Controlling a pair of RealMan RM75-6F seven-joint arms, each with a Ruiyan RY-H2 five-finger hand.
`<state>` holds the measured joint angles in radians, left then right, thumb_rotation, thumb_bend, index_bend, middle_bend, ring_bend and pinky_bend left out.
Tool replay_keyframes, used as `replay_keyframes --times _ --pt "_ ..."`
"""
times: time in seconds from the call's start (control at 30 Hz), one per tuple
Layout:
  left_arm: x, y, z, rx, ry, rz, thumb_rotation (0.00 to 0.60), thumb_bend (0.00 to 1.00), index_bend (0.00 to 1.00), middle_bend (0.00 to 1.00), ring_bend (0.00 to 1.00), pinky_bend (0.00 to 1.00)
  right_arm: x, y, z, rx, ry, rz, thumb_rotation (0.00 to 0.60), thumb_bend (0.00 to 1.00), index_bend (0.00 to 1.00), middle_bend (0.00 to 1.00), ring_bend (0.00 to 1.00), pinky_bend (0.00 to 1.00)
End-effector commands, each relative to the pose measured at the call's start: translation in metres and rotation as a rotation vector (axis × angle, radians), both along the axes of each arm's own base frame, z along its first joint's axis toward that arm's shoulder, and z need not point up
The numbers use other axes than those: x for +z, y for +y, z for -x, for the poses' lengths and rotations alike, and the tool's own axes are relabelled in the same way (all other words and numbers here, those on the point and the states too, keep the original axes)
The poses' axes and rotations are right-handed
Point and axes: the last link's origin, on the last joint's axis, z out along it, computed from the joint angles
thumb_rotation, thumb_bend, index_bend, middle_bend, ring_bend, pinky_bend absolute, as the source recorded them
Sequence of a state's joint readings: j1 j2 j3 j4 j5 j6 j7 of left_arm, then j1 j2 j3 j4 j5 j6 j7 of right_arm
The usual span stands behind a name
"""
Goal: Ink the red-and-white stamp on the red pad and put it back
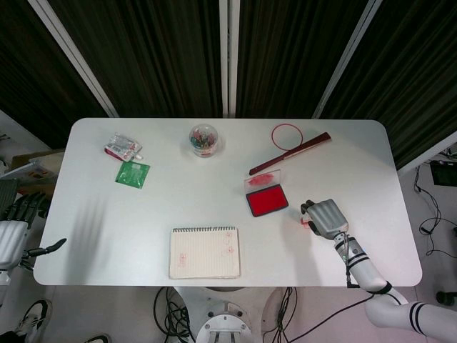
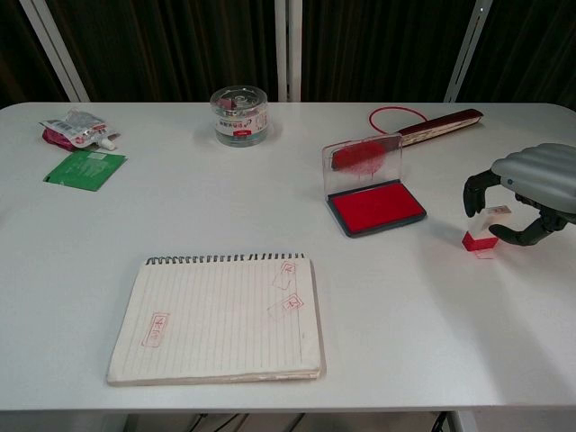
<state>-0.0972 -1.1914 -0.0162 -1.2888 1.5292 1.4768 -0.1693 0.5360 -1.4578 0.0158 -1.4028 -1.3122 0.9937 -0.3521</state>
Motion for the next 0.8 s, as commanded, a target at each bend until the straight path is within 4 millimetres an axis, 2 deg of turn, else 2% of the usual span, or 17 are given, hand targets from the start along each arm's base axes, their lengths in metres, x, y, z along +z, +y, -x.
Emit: replay_keyframes --times 0.03,0.2,0.37,0.47,0.6,0.63,0.67,0.7,0.73,0.77,0.8 --pt "0.000 0.000 0.000 0.000 0.000 0.001 0.277 0.09 0.02 0.08 0.08 0.19 0.001 0.001 0.001 -0.002 0.005 -0.007 0.600 0.34 0.32 0.34 0.97 1.00" --pt "0.000 0.000 0.000 -0.002 0.001 -0.001 0.278 0.09 0.02 0.08 0.08 0.19 0.005 0.002 -0.001 0.004 -0.002 -0.005 0.600 0.30 0.12 0.27 0.97 1.00" --pt "0.002 -0.001 -0.001 -0.001 0.002 -0.007 0.279 0.09 0.02 0.08 0.08 0.19 0.023 0.008 -0.005 0.032 -0.021 0.037 0.600 0.26 0.02 0.20 0.96 1.00" --pt "0.004 -0.002 -0.001 0.002 0.002 -0.013 0.277 0.09 0.02 0.08 0.08 0.19 0.048 0.025 -0.003 0.069 -0.005 0.088 0.600 0.19 0.00 0.18 0.94 1.00" --pt "0.008 -0.004 -0.002 0.004 0.005 -0.023 0.277 0.09 0.02 0.08 0.08 0.19 0.098 0.070 0.008 0.077 -0.038 0.210 0.600 0.08 0.00 0.17 0.89 1.00" --pt "0.009 -0.004 -0.002 0.005 0.006 -0.026 0.277 0.09 0.02 0.08 0.08 0.19 0.109 0.079 0.012 0.077 -0.049 0.253 0.600 0.07 0.00 0.17 0.83 1.00" --pt "0.010 -0.005 -0.003 0.005 0.007 -0.029 0.274 0.09 0.02 0.08 0.08 0.19 0.120 0.087 0.017 0.082 -0.056 0.306 0.600 0.06 0.00 0.16 0.72 0.95" --pt "0.011 -0.005 -0.003 0.006 0.008 -0.032 0.277 0.09 0.02 0.08 0.08 0.19 0.130 0.095 0.026 0.089 -0.055 0.368 0.600 0.05 0.00 0.14 0.57 0.84" --pt "0.011 -0.004 -0.003 0.005 0.009 -0.033 0.277 0.09 0.02 0.08 0.08 0.19 0.137 0.099 0.033 0.097 -0.041 0.421 0.600 0.03 0.00 0.09 0.32 0.56" --pt "0.011 -0.004 -0.004 0.000 0.010 -0.036 0.276 0.09 0.02 0.08 0.08 0.19 0.143 0.101 0.042 0.110 -0.006 0.491 0.600 0.01 0.00 0.05 0.11 0.26" --pt "0.011 -0.003 -0.005 -0.006 0.010 -0.038 0.278 0.09 0.02 0.08 0.08 0.19 0.144 0.103 0.049 0.093 0.001 0.516 0.600 0.00 0.00 0.01 0.01 0.05"
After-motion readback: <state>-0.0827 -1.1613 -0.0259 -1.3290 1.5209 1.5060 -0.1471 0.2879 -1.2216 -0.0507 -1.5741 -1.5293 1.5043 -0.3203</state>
